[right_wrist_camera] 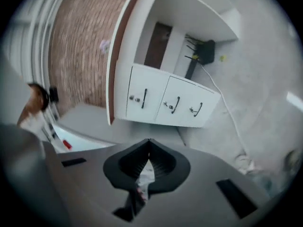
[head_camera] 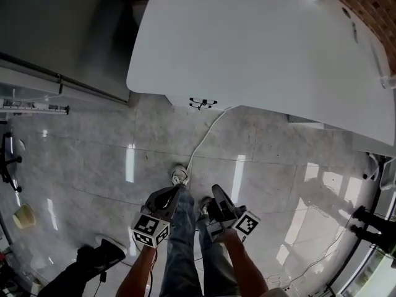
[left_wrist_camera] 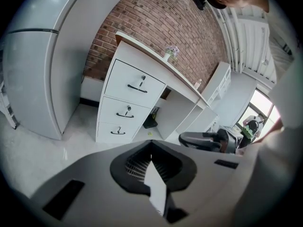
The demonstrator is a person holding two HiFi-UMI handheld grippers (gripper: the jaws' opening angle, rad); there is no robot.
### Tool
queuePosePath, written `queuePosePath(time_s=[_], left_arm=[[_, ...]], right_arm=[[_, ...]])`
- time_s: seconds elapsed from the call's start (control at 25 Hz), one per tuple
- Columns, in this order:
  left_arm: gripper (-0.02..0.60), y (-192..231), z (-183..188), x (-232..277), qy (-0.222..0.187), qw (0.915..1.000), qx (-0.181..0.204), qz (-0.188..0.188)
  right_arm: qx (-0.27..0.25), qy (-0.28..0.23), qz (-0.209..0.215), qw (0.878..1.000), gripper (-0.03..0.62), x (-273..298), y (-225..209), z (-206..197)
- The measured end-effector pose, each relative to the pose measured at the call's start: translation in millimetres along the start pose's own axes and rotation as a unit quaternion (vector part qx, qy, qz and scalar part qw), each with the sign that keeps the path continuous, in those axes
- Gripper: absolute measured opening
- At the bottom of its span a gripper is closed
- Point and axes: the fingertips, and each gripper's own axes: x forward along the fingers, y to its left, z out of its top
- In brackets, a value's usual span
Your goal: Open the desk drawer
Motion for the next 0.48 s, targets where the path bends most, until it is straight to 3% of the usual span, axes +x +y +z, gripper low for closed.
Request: queuePosePath(time_s=[0.08,0.16,0.48], left_arm=[[0.012,0.0,0.5,0.7,-0.002,1.0,-0.002,-0.001],[0.012,0.3,-0.7,1.6,0.0,1.0,-0.005,-0.001],[0.012,2.7,-2.7,6.7,0.004,0.9999,-0.01,-0.002]], right_arm=[[0.08,-0.042,0.064,0.994,0.017,2.8,8.8,10.3],[0.122,-0.068,0.097,0.985,0.017,4.9,12.9,15.9],[0.141,-0.1,0.085,0.981,0.018,9.2,-5.5,19.6]])
